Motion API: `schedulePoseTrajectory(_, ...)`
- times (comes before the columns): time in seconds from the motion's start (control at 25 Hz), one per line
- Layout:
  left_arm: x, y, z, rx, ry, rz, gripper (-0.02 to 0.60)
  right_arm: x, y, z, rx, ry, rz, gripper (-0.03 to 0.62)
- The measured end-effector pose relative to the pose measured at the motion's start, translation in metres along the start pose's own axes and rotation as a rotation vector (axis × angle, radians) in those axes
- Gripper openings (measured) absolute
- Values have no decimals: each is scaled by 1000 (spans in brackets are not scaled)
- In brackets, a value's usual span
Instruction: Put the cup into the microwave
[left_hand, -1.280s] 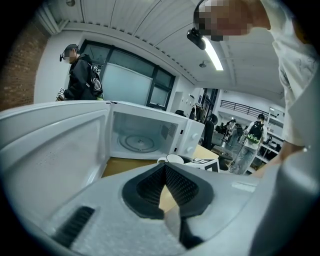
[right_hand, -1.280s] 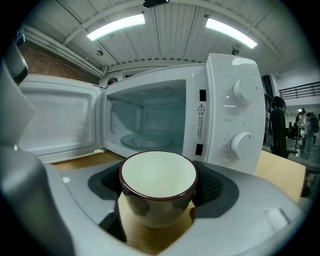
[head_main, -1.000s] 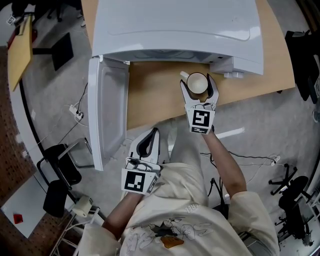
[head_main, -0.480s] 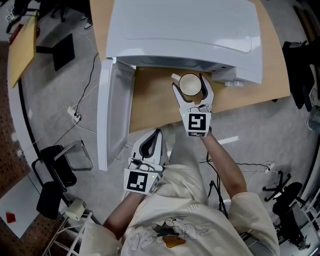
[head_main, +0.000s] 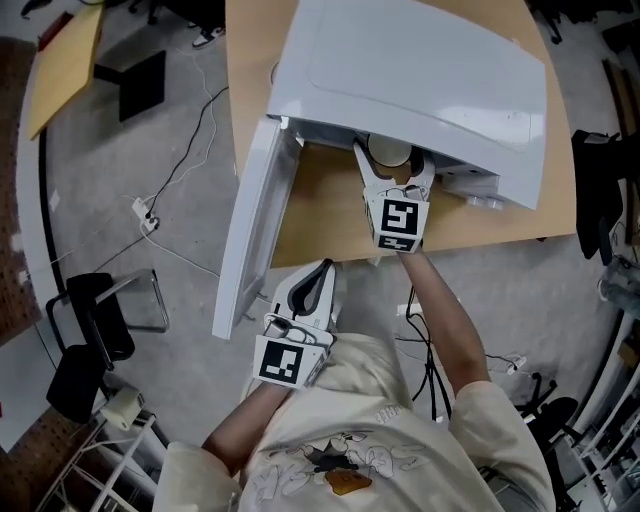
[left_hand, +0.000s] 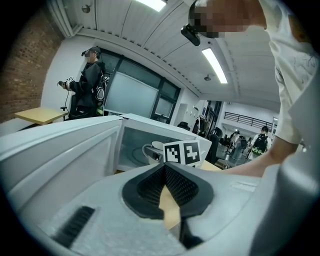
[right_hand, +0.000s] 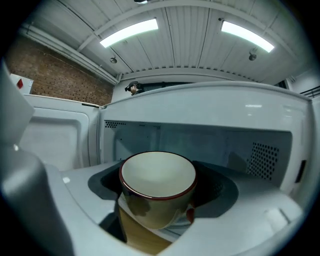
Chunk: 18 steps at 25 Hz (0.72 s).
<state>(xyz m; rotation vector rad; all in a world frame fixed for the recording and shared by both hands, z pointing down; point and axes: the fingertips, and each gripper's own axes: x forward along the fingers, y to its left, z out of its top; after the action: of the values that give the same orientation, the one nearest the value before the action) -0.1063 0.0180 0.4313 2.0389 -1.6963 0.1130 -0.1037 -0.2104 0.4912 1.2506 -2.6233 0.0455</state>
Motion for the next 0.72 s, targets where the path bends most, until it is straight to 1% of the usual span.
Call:
schedulePoseTrajectory(0.2,2,9,12,-49,-62,16,5,37,-5,-3,13,15,-25,407)
schedulePoseTrajectory(0.44,0,15,8,-62,-49,25,5,63,-20,-14,40,43,-64,407)
schedulePoseTrajectory(0.72,-2,21,6,-59,-40,35,5,71,-22,-19,40,49,-65,408)
